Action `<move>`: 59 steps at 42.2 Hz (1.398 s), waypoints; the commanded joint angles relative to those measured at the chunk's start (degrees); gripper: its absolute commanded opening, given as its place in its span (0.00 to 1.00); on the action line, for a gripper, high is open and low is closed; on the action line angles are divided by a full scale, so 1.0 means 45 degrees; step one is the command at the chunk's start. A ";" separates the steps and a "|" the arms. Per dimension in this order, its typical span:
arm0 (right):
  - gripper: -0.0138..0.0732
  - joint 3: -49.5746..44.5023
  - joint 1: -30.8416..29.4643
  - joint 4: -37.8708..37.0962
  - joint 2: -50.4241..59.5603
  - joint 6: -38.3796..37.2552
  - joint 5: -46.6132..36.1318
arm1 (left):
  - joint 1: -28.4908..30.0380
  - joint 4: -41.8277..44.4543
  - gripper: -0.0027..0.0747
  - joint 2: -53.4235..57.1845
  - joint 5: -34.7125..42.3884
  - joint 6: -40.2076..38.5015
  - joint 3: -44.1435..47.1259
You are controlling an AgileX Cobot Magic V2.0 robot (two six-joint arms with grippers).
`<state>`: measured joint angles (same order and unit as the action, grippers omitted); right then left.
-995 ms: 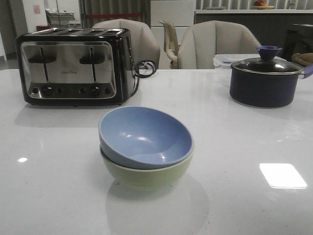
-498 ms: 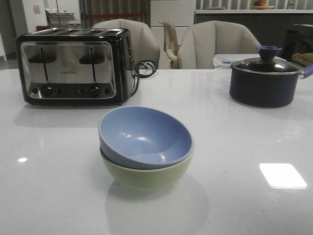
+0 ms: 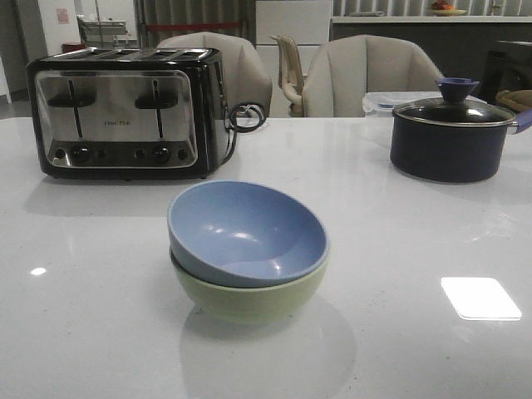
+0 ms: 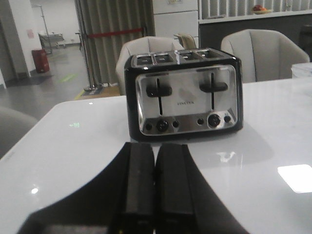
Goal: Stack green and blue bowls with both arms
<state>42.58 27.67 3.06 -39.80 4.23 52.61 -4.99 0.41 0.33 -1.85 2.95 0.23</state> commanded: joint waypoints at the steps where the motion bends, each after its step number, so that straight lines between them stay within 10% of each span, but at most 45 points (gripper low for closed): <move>1: 0.20 0.0336 -0.0051 -0.0091 0.0018 0.0080 -0.0636 | 0.0347 -0.0285 0.16 0.0220 0.1392 -0.0042 0.0073; 59: 0.20 0.0301 -0.0326 0.0054 0.0340 0.0080 -0.0586 | 0.0567 -0.0285 0.16 0.0214 0.1531 -0.0042 0.0087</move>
<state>42.58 27.38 3.06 -39.39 4.23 52.96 -1.98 -0.31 0.33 0.00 2.95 0.23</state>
